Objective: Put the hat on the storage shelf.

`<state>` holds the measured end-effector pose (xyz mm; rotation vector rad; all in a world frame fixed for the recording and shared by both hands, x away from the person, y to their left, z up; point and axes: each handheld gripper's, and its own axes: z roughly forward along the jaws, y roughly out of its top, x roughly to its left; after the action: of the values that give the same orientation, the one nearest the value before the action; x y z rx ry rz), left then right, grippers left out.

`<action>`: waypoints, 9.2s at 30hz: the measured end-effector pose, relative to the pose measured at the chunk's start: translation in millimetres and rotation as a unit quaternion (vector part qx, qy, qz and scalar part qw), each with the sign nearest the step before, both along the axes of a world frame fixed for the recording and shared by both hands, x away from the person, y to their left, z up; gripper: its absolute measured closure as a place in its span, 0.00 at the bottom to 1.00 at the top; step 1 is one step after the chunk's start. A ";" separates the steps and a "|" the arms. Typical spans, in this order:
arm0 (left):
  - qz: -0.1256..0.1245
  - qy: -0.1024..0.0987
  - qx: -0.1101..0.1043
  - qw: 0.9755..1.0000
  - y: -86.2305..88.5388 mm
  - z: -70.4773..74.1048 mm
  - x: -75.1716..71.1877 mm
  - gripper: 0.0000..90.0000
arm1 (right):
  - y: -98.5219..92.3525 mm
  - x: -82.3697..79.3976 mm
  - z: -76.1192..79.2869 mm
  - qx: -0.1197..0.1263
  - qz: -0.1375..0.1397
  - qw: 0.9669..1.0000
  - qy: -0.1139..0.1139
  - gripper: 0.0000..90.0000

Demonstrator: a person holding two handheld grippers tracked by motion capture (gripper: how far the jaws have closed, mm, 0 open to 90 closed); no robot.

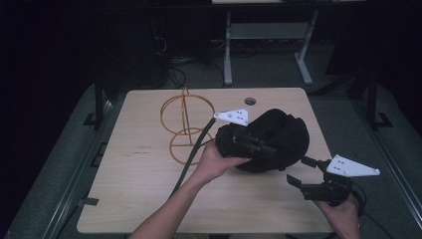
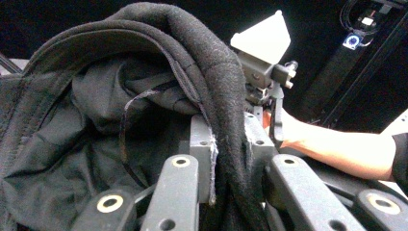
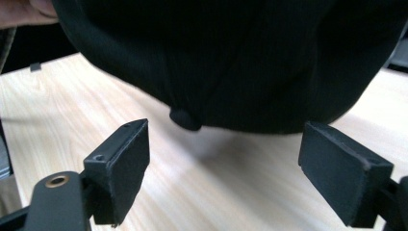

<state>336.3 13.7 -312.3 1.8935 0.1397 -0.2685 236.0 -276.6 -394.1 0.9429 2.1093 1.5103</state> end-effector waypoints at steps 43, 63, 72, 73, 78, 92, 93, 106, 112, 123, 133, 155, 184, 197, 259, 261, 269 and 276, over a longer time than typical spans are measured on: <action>-0.008 0.005 -0.005 1.000 20.7 -0.7 -1.1 0.80 | 3.6 11.0 32.3 0.051 0.034 0.997 -0.055 0.97; 0.044 -0.038 0.038 0.998 35.4 -1.5 -6.2 0.63 | 7.4 7.3 48.1 0.047 0.053 0.995 -0.065 0.97; 0.075 -0.072 0.053 0.993 46.7 1.7 -14.3 0.54 | 5.8 9.2 55.7 0.041 0.053 0.996 -0.065 0.97; 0.078 -0.076 0.055 0.993 48.4 1.8 -15.1 0.53 | 5.6 9.1 56.6 0.041 0.052 0.996 -0.064 0.97; 0.087 -0.090 0.075 0.989 55.6 0.8 -22.5 0.50 | 3.3 11.7 64.0 0.033 0.051 0.996 -0.061 0.97; 0.109 -0.106 0.082 0.985 86.1 -3.5 -41.1 0.46 | 8.5 27.4 88.9 0.021 0.058 0.997 -0.050 0.97; 0.108 -0.106 0.084 0.985 88.4 -4.1 -42.0 0.46 | 9.2 28.2 89.8 0.022 0.059 0.997 -0.047 0.97; 0.122 -0.109 0.099 0.982 112.6 -20.2 -58.0 0.45 | 23.5 43.7 112.7 0.018 0.074 0.996 -0.047 0.97; 0.125 -0.109 0.105 0.981 121.0 -31.3 -63.2 0.42 | 33.5 54.5 125.1 0.015 0.083 0.995 -0.047 0.97; 0.122 -0.106 0.114 0.980 130.1 -51.6 -71.4 0.42 | 58.0 75.3 147.8 0.013 0.109 0.993 -0.042 0.97; 0.124 -0.102 0.105 0.981 133.2 -68.9 -76.3 0.40 | 92.3 93.9 169.2 0.000 0.139 0.990 -0.038 0.97; 0.110 -0.116 0.110 0.981 122.2 -85.5 -83.0 0.39 | 154.2 120.0 195.2 -0.020 0.178 0.983 -0.039 0.97; 0.105 -0.121 0.104 0.982 120.6 -87.4 -81.0 0.36 | 234.1 178.5 215.4 -0.081 0.196 0.977 0.000 0.96; 0.098 -0.130 0.098 0.982 119.0 -84.5 -81.5 0.36 | 263.4 201.9 209.5 -0.088 0.190 0.978 0.018 0.96; 0.119 -0.116 0.102 0.981 121.0 -87.9 -79.6 0.25 | 263.0 235.7 167.8 -0.058 0.169 0.978 0.106 0.44; 0.119 -0.119 0.104 0.980 121.4 -87.9 -78.6 0.25 | 259.9 235.4 166.8 -0.054 0.167 0.978 0.111 0.43; 0.125 -0.115 0.107 0.980 123.8 -88.8 -76.3 0.24 | 251.0 231.8 167.3 -0.060 0.162 0.979 0.108 0.40; 0.128 -0.113 0.103 0.980 127.0 -88.6 -74.7 0.23 | 241.8 227.9 170.2 -0.060 0.157 0.980 0.107 0.38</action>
<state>261.6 140.7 -401.0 2.0695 0.2634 0.1413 463.9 -34.8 -223.9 0.7865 2.5744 1.4548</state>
